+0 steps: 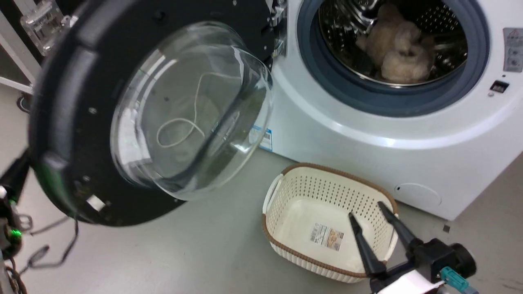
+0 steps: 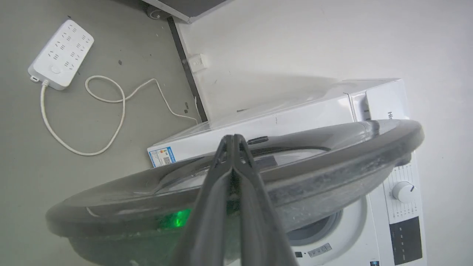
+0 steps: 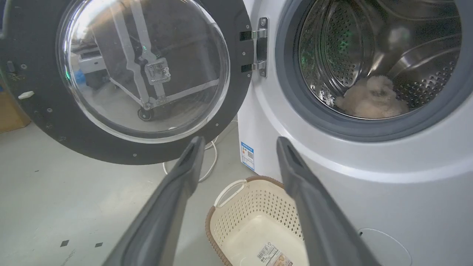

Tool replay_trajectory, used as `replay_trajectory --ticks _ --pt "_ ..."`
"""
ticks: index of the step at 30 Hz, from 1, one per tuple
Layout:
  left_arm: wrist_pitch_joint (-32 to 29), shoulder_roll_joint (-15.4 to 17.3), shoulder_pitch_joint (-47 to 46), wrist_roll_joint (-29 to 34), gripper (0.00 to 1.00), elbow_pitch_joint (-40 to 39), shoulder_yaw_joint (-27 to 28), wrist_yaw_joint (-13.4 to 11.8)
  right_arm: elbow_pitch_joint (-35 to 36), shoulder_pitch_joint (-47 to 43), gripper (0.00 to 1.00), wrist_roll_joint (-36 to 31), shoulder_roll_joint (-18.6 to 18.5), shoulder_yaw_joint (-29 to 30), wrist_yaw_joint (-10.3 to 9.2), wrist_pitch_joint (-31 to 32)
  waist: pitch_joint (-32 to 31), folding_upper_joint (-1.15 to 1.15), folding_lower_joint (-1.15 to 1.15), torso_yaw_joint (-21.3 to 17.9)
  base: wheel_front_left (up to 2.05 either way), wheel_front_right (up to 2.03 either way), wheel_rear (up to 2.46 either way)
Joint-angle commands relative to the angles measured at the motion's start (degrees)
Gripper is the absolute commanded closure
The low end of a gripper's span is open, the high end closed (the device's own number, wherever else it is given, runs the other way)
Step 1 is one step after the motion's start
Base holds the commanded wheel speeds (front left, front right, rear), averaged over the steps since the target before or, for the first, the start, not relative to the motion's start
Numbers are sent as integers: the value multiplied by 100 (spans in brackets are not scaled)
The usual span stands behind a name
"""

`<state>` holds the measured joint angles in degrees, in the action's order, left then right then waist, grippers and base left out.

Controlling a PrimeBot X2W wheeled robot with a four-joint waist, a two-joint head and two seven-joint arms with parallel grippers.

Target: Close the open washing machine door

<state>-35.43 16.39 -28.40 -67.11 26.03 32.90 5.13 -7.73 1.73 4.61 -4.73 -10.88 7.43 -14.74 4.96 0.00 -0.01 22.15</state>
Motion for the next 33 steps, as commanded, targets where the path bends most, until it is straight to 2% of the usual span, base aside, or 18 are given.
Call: replay_trajectory --ticks 1,4,9,11,12,14,21,22,27,33 --pt "-254 -193 213 -135 100 -146 -86 58 -20 -64 0 15 36 31 6 -26 -98 0 1 -17 0 0 0" --pt "-737 -407 558 -441 100 -542 -150 90 -11 -107 0 -84 68 223 6 -26 -238 0 1 -52 0 0 0" --pt "-1404 -971 1405 -857 100 -1422 -356 103 -14 -265 0 -308 150 616 6 -26 -511 0 1 -125 0 0 0" --pt "-1534 -1147 1705 -981 100 -1753 -479 59 -11 -313 0 -358 167 653 6 -26 -569 0 1 -191 0 0 0" --pt "-1506 -1296 2103 -1183 100 -2194 -671 -31 -11 -327 0 -390 178 696 6 -26 -614 0 1 -354 0 0 0" --pt "-1471 -1334 2369 -1360 100 -2430 -913 -90 -14 -328 0 -379 181 729 6 -26 -632 0 1 -498 0 0 0" --pt "-747 -1349 3137 -2103 100 -2822 -2300 -106 -101 -375 0 -394 184 851 6 -26 -581 0 1 -1126 0 0 0" --pt "-419 -1349 3295 -2275 100 -2857 -2855 -48 -98 -332 0 -471 184 877 6 -16 -462 0 1 -1506 0 0 0" --pt "200 -1350 3135 -2484 100 -2711 -3554 86 -16 -199 0 -522 184 992 6 32 -137 0 1 -2148 0 0 0" --pt "931 -1350 2434 -2522 100 -2334 -4187 205 10 -75 0 -505 185 1011 6 53 275 0 1 -2885 0 0 0"
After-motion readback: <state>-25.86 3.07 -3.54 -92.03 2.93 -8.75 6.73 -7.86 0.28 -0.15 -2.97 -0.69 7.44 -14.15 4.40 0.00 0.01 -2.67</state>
